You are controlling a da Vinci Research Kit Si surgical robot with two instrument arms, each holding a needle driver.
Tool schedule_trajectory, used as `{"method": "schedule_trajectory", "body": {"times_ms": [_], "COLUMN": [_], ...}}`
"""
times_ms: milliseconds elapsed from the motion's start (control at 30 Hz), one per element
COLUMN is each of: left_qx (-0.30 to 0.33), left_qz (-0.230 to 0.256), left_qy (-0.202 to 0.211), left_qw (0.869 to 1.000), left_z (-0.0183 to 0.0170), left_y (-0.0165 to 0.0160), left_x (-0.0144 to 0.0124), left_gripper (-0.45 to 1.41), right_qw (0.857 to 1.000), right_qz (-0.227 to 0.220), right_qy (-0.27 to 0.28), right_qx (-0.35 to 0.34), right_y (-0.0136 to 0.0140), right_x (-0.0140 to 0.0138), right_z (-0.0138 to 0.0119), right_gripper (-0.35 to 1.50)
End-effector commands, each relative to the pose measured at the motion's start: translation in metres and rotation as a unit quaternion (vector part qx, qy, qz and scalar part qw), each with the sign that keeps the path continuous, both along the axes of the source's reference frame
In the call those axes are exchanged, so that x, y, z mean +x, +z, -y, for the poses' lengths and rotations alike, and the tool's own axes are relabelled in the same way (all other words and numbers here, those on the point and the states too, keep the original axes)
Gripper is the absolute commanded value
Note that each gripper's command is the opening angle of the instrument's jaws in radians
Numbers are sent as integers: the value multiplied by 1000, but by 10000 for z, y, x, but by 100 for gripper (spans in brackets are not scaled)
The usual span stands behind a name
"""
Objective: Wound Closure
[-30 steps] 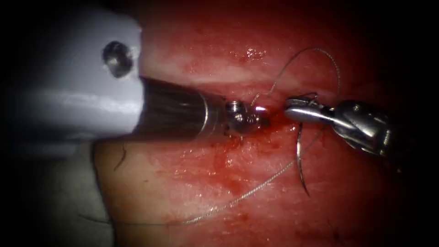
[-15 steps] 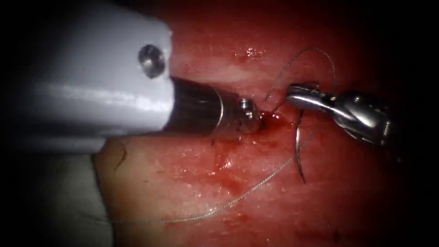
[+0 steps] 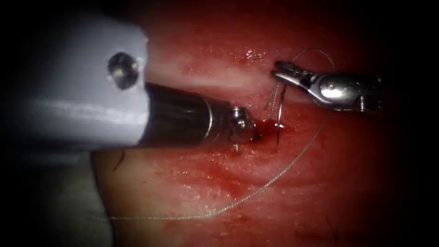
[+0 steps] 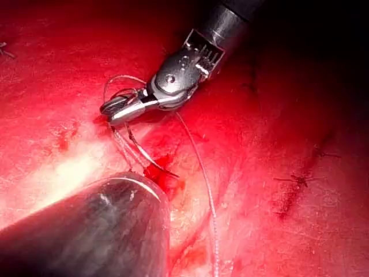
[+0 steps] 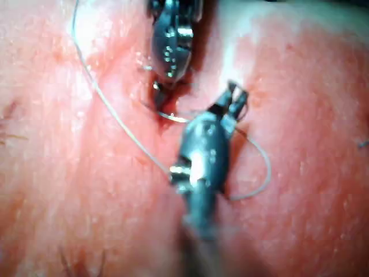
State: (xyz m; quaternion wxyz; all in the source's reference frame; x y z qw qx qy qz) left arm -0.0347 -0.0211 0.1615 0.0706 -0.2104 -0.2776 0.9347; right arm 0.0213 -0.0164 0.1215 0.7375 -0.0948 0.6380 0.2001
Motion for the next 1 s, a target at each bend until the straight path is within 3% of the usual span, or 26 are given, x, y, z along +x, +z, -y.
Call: {"method": "schedule_trajectory", "body": {"times_ms": [33, 400, 600, 1000], "left_qx": [3, 5, 2, -1], "left_qz": [0, 11, 18, 26], "left_qy": [1, -2, -11, -16], "left_qw": [1000, 1000, 1000, 1000], "left_z": [10, 18, 15, 13], "left_y": [5, -1, -9, -18], "left_x": [-3, 3, 6, 4], "left_gripper": [-45, -45, -45, -45], "right_qw": [1000, 995, 984, 973], "right_qz": [2, 21, 47, 64], "right_qy": [-1, -11, -24, -26], "right_qx": [-8, -93, -171, -221], "right_y": [6, 13, 11, 12], "right_x": [6, 25, 21, 17], "right_z": [6, 8, 19, 42], "right_gripper": [-35, -35, -35, -35]}}
